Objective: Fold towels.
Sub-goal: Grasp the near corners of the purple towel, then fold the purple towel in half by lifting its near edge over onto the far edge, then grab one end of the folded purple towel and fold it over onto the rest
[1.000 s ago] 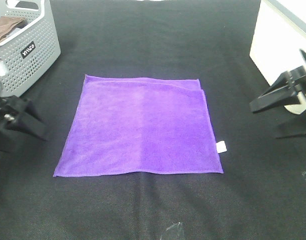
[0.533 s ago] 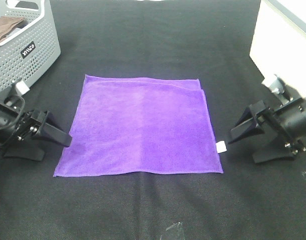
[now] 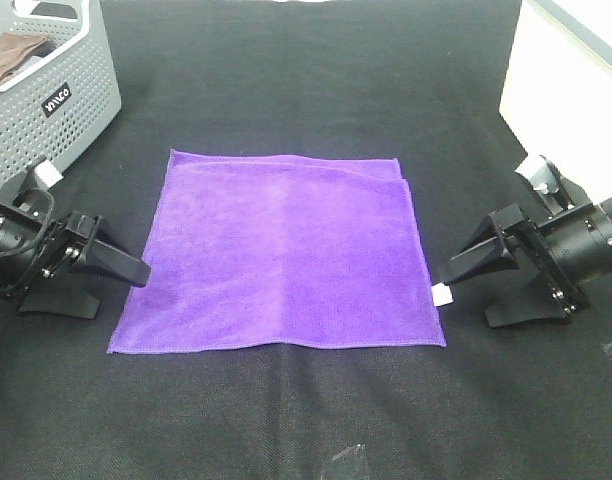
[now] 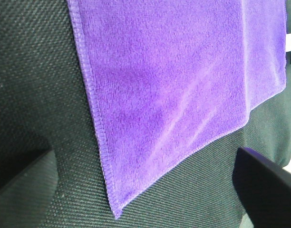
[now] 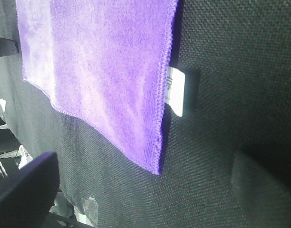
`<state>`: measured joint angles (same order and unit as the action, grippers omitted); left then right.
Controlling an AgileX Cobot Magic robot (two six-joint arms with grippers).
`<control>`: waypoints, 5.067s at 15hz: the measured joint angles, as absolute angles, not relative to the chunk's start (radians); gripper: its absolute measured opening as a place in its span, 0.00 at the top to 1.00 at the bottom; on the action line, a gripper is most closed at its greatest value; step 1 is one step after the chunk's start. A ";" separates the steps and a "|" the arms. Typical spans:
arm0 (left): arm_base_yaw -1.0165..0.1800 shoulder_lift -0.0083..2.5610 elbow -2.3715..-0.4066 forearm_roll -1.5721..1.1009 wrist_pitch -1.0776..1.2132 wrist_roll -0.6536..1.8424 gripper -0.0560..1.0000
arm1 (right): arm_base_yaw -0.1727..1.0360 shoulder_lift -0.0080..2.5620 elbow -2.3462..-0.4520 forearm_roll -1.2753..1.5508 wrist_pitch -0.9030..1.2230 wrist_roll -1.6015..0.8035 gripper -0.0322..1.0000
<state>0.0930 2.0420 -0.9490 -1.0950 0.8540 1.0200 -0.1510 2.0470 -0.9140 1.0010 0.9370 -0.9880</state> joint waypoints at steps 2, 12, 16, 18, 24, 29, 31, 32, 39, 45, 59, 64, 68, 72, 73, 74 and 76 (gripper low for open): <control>0.093 2.043 -0.950 -1.090 0.854 1.017 0.07 | -0.151 2.047 -0.914 1.006 0.937 -0.988 0.06; 0.078 2.043 -0.957 -1.034 0.829 0.945 0.13 | -0.143 2.071 -0.917 1.053 0.932 -0.942 0.07; 0.020 2.036 -0.963 -1.000 0.780 0.875 0.16 | 0.014 2.071 -0.927 1.094 0.817 -0.898 0.09; -0.072 2.036 -0.977 -0.991 0.744 0.839 0.19 | 0.092 2.073 -0.935 1.117 0.764 -0.895 0.13; -0.211 2.118 -1.062 -1.013 0.744 0.714 0.41 | 0.178 2.101 -0.972 1.124 0.703 -0.864 0.39; -0.215 2.139 -1.062 -0.994 0.730 0.707 0.93 | 0.180 2.118 -0.973 1.059 0.702 -0.813 0.87; -0.219 2.129 -1.062 -0.970 0.727 0.707 0.95 | 0.182 2.121 -0.973 1.030 0.731 -0.807 0.97; -0.222 2.116 -1.059 -0.948 0.724 0.706 0.95 | 0.183 2.120 -0.973 1.022 0.746 -0.795 0.97; -0.225 1.873 -0.895 -0.737 0.728 0.591 0.95 | 0.194 1.917 -0.938 0.883 0.883 -0.631 0.97; -0.229 1.782 -0.908 -0.702 0.604 0.528 0.95 | 0.196 1.851 -1.012 0.861 0.789 -0.610 0.97; -0.229 2.229 -1.555 -0.613 0.513 0.539 0.92 | 0.177 2.215 -1.512 0.650 0.628 -0.499 0.97; -0.223 2.244 -1.587 -0.583 0.531 0.541 0.68 | 0.156 2.251 -1.542 0.663 0.580 -0.499 0.96; -0.216 2.245 -1.587 -0.556 0.552 0.507 0.49 | 0.156 2.273 -1.557 0.676 0.618 -0.500 0.71; -0.144 2.216 -1.588 -0.522 0.699 0.410 0.37 | 0.157 2.272 -1.562 0.613 0.658 -0.499 0.24; -0.120 2.209 -1.591 -0.519 0.739 0.394 0.34 | 0.157 2.261 -1.571 0.557 0.681 -0.481 0.21; -0.092 2.208 -1.594 -0.519 0.780 0.385 0.32 | 0.157 2.243 -1.587 0.499 0.703 -0.447 0.20; -0.054 2.210 -1.594 -0.513 0.841 0.385 0.30 | 0.157 2.194 -1.639 0.383 0.774 -0.357 0.19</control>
